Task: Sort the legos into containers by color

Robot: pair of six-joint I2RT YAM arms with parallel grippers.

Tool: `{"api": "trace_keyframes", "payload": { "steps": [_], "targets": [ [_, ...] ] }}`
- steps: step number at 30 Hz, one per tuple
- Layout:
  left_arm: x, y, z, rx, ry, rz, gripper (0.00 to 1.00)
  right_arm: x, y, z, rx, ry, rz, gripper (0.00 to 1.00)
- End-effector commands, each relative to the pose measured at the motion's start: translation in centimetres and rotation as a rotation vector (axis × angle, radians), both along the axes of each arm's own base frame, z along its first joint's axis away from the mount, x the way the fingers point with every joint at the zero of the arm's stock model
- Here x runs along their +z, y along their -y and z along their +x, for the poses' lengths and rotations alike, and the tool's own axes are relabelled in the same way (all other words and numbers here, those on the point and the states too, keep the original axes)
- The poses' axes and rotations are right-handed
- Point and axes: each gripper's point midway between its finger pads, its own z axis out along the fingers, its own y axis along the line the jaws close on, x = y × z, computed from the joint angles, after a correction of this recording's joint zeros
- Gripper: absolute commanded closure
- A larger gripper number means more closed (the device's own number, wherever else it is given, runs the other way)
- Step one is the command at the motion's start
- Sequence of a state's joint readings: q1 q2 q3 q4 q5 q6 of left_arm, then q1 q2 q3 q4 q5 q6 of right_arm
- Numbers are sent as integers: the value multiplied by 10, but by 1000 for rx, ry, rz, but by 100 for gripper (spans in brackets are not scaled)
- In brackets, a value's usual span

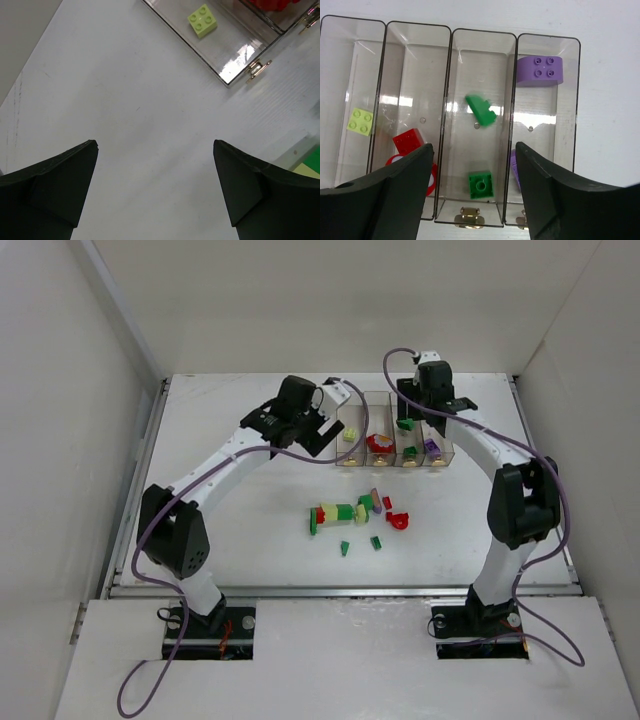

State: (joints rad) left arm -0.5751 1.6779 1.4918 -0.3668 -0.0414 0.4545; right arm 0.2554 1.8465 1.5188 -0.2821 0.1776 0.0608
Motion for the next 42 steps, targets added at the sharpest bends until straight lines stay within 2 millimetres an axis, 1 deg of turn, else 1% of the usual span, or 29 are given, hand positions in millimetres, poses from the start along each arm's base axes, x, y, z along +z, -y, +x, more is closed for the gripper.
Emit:
{"api": "trace_keyframes", "payload": {
  "steps": [1, 2, 3, 4, 5, 6, 7, 8, 9, 10, 11, 12, 13, 14, 16, 17, 18, 20, 22, 24, 26, 27, 28, 29, 32, 34, 36, 39, 42],
  "targets": [
    [42, 7, -5, -54, 65, -71, 0, 47, -2, 8, 7, 108, 30, 28],
    [50, -4, 7, 11, 129, -39, 0, 55, -1, 6, 13, 123, 25, 28],
    [52, -13, 11, 40, 166, -4, 0, 63, -1, 4, 29, 143, 23, 27],
    [65, -17, 14, 68, 225, 17, 0, 67, -2, 0, 41, 155, 23, 27],
    [69, -25, 20, 103, 265, 48, 0, 94, 0, -5, 49, 224, 23, 25],
    [93, -40, 29, 182, 364, 71, 0, 104, 0, -10, 64, 252, 26, 21],
    [116, -46, 32, 221, 425, 58, 0, 115, 0, -16, 76, 282, 29, 19],
    [129, -49, 35, 249, 459, 45, 0, 132, 3, -27, 79, 329, 29, 16],
    [149, -54, 34, 288, 506, 10, 0, 141, 4, -33, 98, 353, 17, 16],
    [170, -54, 31, 319, 541, -76, 0, 137, 3, -39, 118, 352, 11, 10],
    [168, -52, 27, 318, 518, -107, 0, 138, 3, -46, 137, 358, 3, 5],
    [161, -45, 21, 268, 476, -115, 0, 149, 5, -56, 164, 384, -19, 0],
    [120, -18, -1, 46, 314, -83, 0, 147, 3, -62, 189, 383, -27, 0],
    [99, -6, -20, -131, 257, -1, 0, 144, -2, -68, 235, 381, -25, 0],
    [50, 20, -64, -402, 88, 45, 0, 132, -3, -81, 263, 361, -26, 0],
    [12, 16, -88, -456, -23, 104, 0, 128, -6, -87, 287, 355, -16, 0],
    [-3, 29, -108, -526, -54, 133, 0, 115, -8, -93, 302, 330, -12, 0],
    [-29, 36, -125, -574, -101, 184, 0, 114, -14, -103, 334, 333, -1, 0],
    [-38, 42, -129, -570, -141, 172, 0, 106, -19, -108, 342, 315, 14, 0],
    [-50, 53, -130, -566, -170, 176, 0, 111, -32, -114, 362, 321, 40, 0],
    [-60, 56, -131, -568, -192, 207, 0, 106, -37, -117, 359, 308, 55, 0],
    [-77, 50, -132, -556, -226, 245, 0, 110, -36, -118, 359, 317, 56, 0],
    [-84, 56, -137, -563, -230, 253, 0, 105, -40, -121, 360, 307, 61, 0],
    [-87, 53, -138, -558, -234, 264, 0, 105, -46, -123, 374, 306, 63, 0],
    [-104, 60, -146, -553, -255, 252, 0, 105, -48, -123, 374, 307, 60, 0],
    [-114, 60, -144, -540, -247, 248, 2, 105, -47, -126, 374, 309, 60, 0],
    [-115, 64, -141, -507, -237, 222, 3, 109, -45, -127, 359, 316, 67, 0],
    [-125, 68, -149, -522, -261, 201, 6, 112, -43, -128, 351, 326, 65, 0],
    [-137, 67, -147, -492, -262, 197, 12, 112, -43, -128, 351, 326, 65, 0]
  ]
}}
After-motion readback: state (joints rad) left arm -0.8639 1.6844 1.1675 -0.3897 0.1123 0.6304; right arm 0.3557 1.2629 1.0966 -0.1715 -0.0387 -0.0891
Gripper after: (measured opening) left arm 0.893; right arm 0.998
